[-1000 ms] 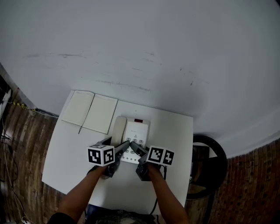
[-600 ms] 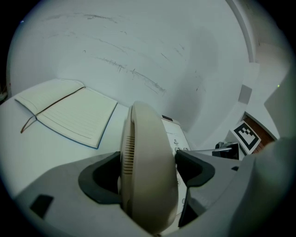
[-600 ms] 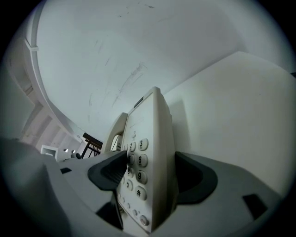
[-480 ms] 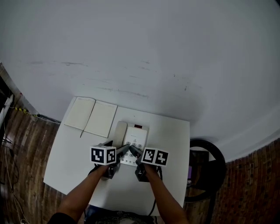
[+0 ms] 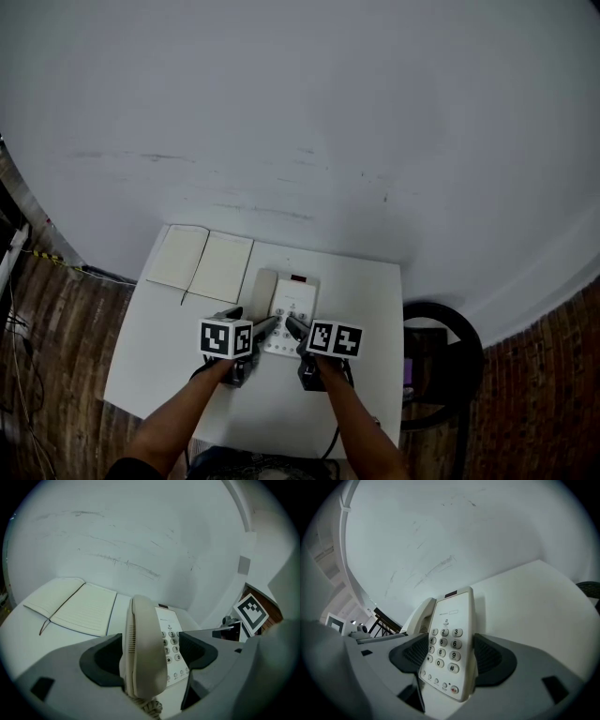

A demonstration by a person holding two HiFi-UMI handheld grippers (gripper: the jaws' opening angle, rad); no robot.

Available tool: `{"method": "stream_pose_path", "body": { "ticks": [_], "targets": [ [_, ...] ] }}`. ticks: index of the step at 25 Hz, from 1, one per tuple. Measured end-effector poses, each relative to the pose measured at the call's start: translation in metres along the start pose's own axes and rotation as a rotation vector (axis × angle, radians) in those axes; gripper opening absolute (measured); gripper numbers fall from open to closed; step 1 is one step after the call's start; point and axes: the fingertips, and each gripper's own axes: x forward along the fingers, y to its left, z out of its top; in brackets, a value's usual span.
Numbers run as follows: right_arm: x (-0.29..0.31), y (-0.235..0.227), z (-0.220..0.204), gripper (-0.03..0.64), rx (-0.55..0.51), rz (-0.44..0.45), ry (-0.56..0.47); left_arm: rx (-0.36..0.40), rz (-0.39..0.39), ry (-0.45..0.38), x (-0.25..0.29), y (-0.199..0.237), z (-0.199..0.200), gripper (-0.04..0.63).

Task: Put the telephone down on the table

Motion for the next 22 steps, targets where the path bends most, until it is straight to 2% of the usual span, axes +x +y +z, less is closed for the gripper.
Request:
{"method": "stream_pose_path", "body": {
  "ticks": [8, 12, 14, 16, 22],
  "targets": [
    [-0.050, 0.028, 0.009, 0.229, -0.072, -0.051, -0.127, 0.066, -0.049, -0.079, -0.044, -0.015, 0.017, 0.380],
    [-0.079, 0.051, 0.010, 0.179, -0.124, -0.062, -0.197, 0.140, -0.081, -0.132, -0.074, -0.030, 0.026, 0.362],
    [-0.093, 0.062, 0.010, 0.157, -0.149, -0.061, -0.237, 0.188, -0.087, -0.164, -0.090, -0.037, 0.031, 0.333],
    [-0.107, 0.074, 0.009, 0.132, -0.178, -0.062, -0.277, 0.230, -0.089, -0.197, -0.105, -0.041, 0.036, 0.272],
    [-0.146, 0.109, 0.003, 0.077, -0.239, -0.034, -0.387, 0.291, -0.125, -0.299, -0.151, -0.056, 0.048, 0.218]
  ]
}}
